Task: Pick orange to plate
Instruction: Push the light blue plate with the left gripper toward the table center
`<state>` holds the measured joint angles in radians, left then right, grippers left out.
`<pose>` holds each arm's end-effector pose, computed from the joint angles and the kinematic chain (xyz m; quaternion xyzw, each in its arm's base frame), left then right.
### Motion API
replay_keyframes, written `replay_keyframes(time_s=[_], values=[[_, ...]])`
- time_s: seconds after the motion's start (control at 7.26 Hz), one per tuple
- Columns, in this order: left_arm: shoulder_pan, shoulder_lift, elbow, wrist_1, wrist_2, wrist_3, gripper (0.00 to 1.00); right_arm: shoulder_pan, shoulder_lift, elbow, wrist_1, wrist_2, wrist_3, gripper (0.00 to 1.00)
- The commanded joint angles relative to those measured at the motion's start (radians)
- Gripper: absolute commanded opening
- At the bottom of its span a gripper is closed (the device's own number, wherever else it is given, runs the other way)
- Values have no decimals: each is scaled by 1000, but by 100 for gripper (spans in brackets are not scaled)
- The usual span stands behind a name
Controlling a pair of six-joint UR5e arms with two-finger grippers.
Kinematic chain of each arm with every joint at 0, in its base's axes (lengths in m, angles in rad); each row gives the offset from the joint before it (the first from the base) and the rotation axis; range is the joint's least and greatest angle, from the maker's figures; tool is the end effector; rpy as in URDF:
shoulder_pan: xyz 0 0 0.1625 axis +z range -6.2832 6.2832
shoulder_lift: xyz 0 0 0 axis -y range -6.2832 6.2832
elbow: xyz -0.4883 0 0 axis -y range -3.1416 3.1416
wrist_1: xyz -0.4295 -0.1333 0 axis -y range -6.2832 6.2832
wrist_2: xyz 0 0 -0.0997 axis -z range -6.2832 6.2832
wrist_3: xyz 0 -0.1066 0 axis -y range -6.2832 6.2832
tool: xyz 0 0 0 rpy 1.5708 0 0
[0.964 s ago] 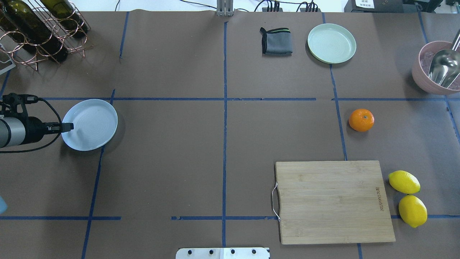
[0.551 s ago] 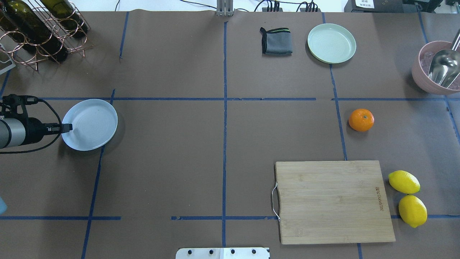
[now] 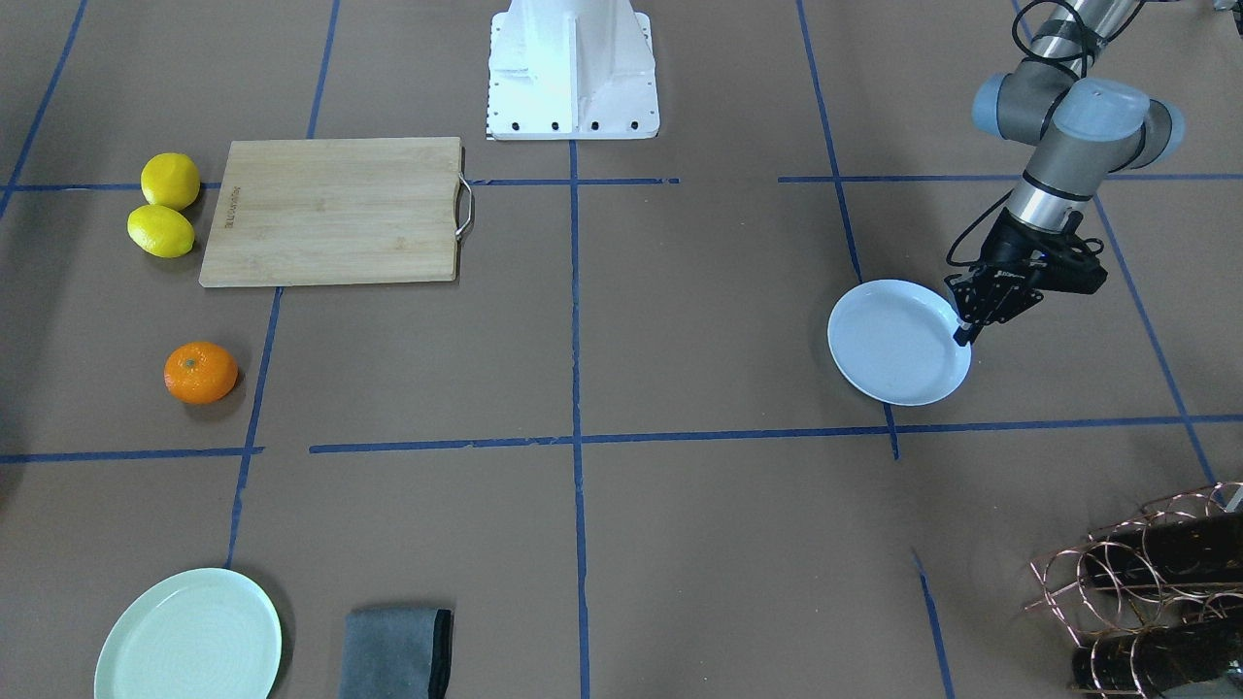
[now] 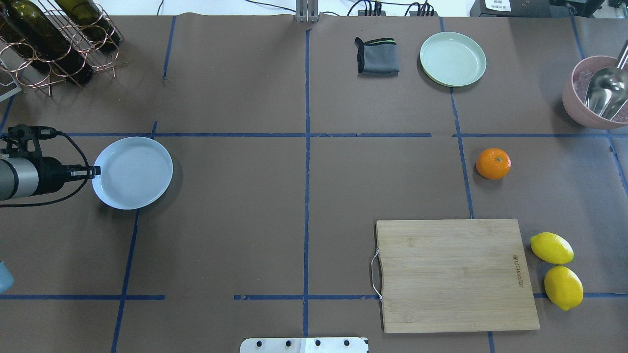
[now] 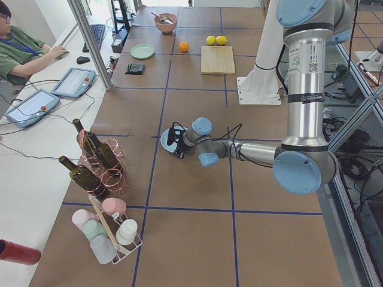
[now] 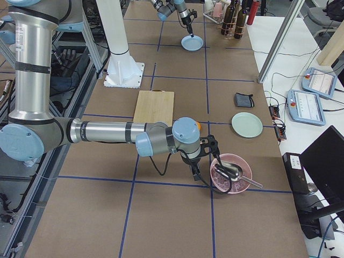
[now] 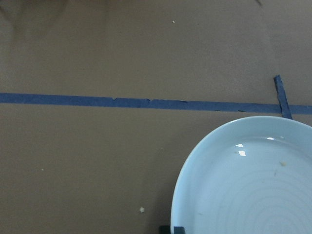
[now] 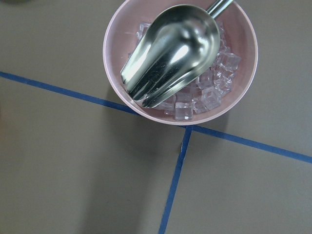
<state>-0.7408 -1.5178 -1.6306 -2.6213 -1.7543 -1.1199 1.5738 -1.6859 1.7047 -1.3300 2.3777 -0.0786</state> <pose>0.3245 -0.4511 0.6118 0.2164 0.4601 -0.0785 0.8575 0.0578 -0.4885 0.6852 0.1348 -0.3841 -0.0852 0.9094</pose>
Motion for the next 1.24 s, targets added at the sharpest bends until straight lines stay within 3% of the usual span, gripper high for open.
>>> replay_keyframes(time_s=[0.0,0.28,0.41,0.69,1.1], values=[[0,-92,-57,73,-60,-11,0,0,0,0,0,0,0,100],[11,-331,-26,261,-59,-78,0,0,-1,0,0,0,0,100],[79,-448,15,341,-50,-156,0,0,-1,-2,0,0,0,100],[206,-539,61,374,97,-192,0,0,-1,-2,0,0,0,100],[254,-627,155,376,131,-253,0,0,-3,1,0,0,0,100]])
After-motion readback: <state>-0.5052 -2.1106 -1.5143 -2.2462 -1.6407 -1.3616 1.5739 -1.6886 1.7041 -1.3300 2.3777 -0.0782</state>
